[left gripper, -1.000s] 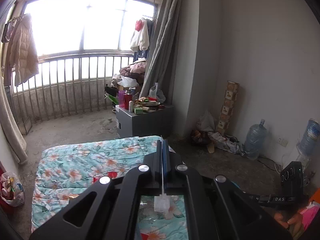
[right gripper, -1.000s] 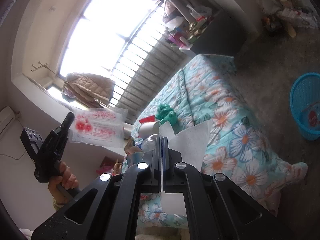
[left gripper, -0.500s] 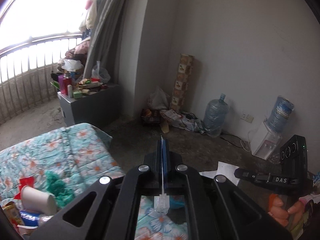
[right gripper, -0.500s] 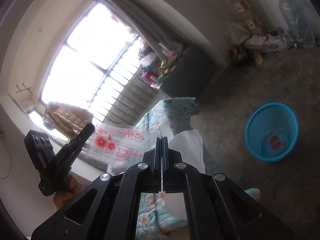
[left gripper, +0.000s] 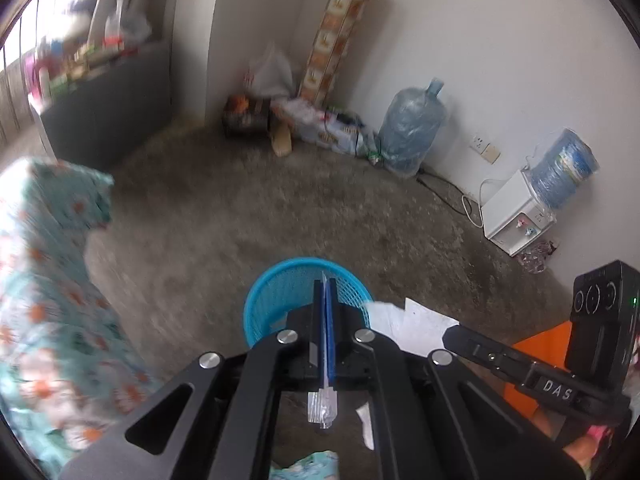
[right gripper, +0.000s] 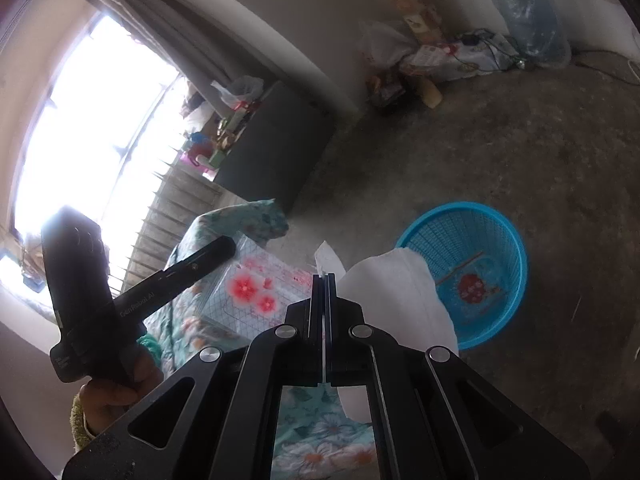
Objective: Collect trash
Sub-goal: 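Carry both items to the blue wastebasket and open both tools over it, then move both tools back toward the bed, then close the right tool around the blue Mecobalamin box while the left reaches the snack bag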
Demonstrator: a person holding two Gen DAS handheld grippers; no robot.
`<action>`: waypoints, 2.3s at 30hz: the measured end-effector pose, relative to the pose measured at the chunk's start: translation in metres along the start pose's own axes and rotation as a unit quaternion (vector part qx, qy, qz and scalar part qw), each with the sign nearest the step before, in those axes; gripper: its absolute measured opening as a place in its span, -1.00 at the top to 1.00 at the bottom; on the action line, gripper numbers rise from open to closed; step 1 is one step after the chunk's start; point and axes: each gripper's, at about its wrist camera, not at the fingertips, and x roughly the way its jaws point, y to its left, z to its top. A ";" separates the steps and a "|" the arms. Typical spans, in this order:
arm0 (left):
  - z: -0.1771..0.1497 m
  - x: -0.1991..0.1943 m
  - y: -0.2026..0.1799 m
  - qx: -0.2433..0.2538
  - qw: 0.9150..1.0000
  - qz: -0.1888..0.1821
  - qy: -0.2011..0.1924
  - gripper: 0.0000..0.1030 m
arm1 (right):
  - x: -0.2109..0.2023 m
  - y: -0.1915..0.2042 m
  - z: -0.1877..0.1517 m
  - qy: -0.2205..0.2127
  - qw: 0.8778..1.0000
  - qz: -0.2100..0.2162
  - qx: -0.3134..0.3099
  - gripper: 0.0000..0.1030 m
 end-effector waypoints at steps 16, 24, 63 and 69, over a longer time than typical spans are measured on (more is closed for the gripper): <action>-0.007 0.116 0.001 -0.009 0.995 0.037 0.087 0.40 | 0.068 -0.101 -0.004 0.016 0.987 -0.115 0.112 0.04; -0.001 0.050 -0.005 -0.019 0.999 0.047 0.013 0.31 | 0.026 -0.083 -0.025 -0.003 0.989 -0.120 0.085 -0.05; -0.387 -0.465 0.170 -0.185 0.923 0.216 -0.260 -0.64 | 0.043 0.314 -0.253 0.243 0.927 0.196 -0.208 -0.59; -0.406 -0.456 0.196 -0.192 0.917 0.258 -0.235 -0.64 | 0.085 0.354 -0.290 0.267 0.925 0.129 -0.239 -0.59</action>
